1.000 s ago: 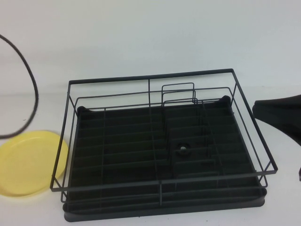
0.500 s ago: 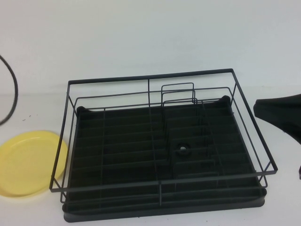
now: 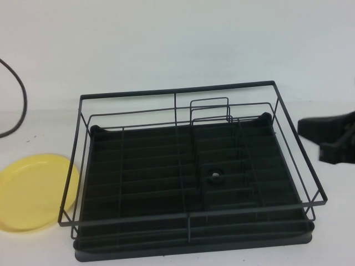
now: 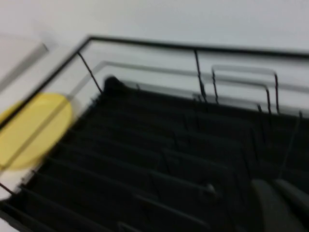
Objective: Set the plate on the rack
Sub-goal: Pick up the plate from the table, then hand over the plate
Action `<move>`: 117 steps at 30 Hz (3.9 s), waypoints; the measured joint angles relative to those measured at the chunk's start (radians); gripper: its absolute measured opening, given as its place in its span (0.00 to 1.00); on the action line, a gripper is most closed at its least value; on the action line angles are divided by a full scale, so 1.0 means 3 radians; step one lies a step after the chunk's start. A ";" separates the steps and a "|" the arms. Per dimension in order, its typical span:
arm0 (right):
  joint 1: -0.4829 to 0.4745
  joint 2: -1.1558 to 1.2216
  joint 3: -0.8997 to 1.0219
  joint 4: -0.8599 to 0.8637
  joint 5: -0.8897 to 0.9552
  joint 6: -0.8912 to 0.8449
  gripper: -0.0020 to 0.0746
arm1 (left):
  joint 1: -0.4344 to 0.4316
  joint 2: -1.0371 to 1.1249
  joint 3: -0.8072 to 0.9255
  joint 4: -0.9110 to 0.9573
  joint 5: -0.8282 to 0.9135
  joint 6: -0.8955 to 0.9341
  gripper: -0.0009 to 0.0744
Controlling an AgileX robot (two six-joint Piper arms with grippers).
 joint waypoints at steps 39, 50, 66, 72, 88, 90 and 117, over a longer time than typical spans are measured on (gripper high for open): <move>-0.1482 0.0874 -0.1634 -0.0064 -0.2314 -0.0324 0.02 | 0.0729 0.0733 0.0000 -0.0356 0.0821 0.1454 0.05; -0.1008 0.0896 -0.1634 -0.0064 -0.2321 -0.0411 0.02 | 0.0693 0.1210 0.0000 -0.0135 0.0304 0.1390 0.54; -0.0901 0.0896 -0.1634 -0.0064 -0.2321 -0.0437 0.02 | 0.0660 0.1958 -0.0057 -0.0986 0.0331 0.2033 0.47; -0.0894 0.0896 -0.1634 -0.0064 -0.2321 -0.0423 0.02 | 0.0660 0.2075 -0.0056 -0.1077 0.0477 0.2034 0.07; -0.0894 0.0896 -0.1634 -0.0064 -0.2321 -0.0244 0.02 | 0.0796 0.1025 -0.0006 -0.1748 0.0509 0.2598 0.02; -0.0894 0.0896 -0.1634 -0.0064 -0.2321 -0.0198 0.02 | 0.0778 0.0747 -0.0006 -0.1740 0.0496 0.2655 0.02; -0.0055 0.1630 -0.1634 0.0021 -0.1730 0.0210 0.58 | -0.1617 -0.0637 0.0006 -0.0473 -0.0456 0.1875 0.02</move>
